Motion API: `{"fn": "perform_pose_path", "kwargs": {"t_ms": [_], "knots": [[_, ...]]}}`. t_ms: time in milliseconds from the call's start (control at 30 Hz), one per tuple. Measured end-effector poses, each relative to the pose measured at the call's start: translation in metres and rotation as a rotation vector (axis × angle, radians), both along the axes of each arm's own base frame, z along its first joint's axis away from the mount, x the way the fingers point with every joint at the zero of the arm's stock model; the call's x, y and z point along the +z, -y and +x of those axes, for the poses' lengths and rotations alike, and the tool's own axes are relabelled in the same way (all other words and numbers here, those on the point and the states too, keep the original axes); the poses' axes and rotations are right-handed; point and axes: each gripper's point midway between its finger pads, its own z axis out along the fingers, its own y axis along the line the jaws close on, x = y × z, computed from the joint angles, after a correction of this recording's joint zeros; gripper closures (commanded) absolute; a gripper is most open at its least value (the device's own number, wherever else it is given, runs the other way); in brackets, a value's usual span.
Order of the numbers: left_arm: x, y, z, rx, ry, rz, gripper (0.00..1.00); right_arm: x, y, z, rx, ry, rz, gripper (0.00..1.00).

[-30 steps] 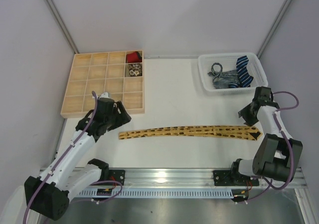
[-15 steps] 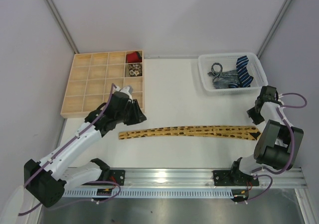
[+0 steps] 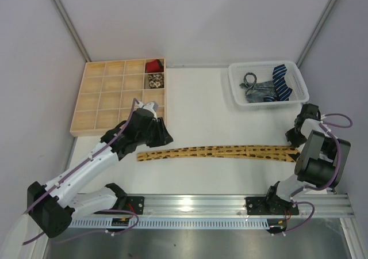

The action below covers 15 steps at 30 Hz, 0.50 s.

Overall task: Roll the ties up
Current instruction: Flatten the tie

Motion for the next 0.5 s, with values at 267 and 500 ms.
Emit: {"fn": "perform_pose_path", "kwargs": {"t_ms": [267,500], "knots": [[-0.008,0.001,0.002,-0.001,-0.020,0.018,0.58,-0.004,-0.004,-0.012,-0.001,-0.007,0.001,0.72],[-0.011,0.002,0.004,-0.007,-0.021,0.026,0.58,-0.005,-0.008,-0.024,-0.003,-0.010,-0.002,0.75]]}}
